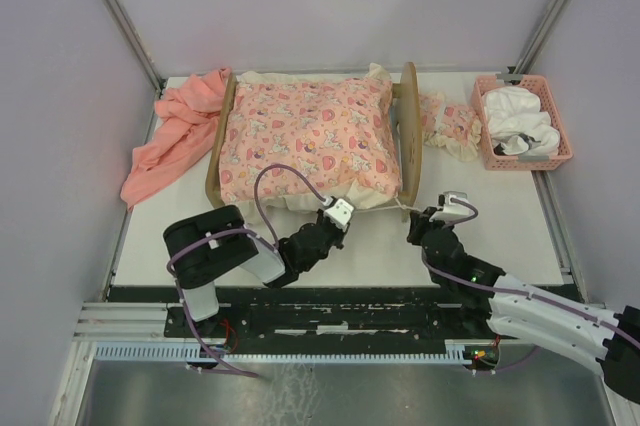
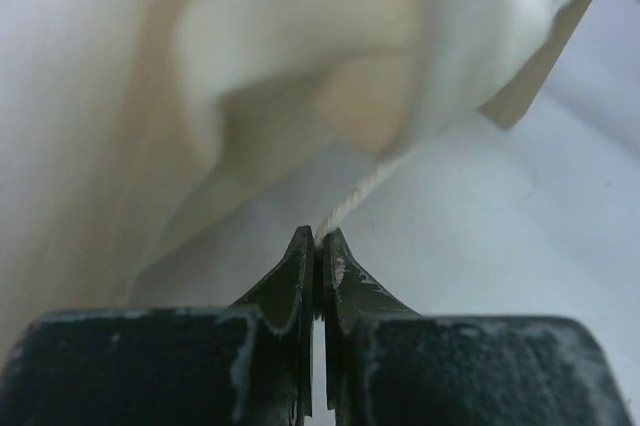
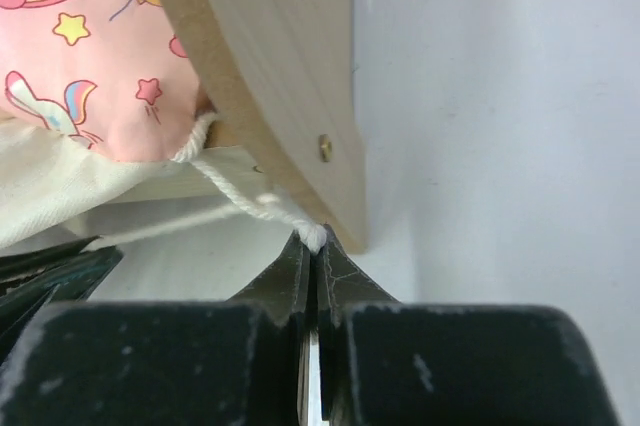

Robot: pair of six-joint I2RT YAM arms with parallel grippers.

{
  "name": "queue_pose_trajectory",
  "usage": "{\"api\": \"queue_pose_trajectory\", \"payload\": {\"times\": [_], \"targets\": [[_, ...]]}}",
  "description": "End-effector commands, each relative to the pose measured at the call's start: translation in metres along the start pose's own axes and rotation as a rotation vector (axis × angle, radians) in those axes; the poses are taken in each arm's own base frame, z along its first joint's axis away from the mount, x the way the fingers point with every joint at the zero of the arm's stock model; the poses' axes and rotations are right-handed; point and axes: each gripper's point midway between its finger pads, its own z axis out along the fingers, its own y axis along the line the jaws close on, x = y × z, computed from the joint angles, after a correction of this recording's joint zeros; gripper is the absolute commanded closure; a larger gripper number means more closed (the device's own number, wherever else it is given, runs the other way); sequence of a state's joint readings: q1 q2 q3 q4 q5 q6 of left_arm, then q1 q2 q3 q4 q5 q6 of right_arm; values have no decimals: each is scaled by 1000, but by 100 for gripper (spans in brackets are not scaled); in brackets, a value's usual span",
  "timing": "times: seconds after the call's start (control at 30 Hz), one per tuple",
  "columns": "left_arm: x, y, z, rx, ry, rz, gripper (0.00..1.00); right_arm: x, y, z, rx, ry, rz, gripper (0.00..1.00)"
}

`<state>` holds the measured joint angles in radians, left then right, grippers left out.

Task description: Set up the pet bed

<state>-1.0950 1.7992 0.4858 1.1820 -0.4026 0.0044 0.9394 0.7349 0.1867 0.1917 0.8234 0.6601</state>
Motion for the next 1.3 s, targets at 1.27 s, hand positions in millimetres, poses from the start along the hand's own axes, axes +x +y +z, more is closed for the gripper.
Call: {"api": "queue_pose_trajectory", "payload": {"times": [1.27], "targets": [[37,25,-32,-81,228,-374,72,14,-5,-4,-54,316,59,65]]}}
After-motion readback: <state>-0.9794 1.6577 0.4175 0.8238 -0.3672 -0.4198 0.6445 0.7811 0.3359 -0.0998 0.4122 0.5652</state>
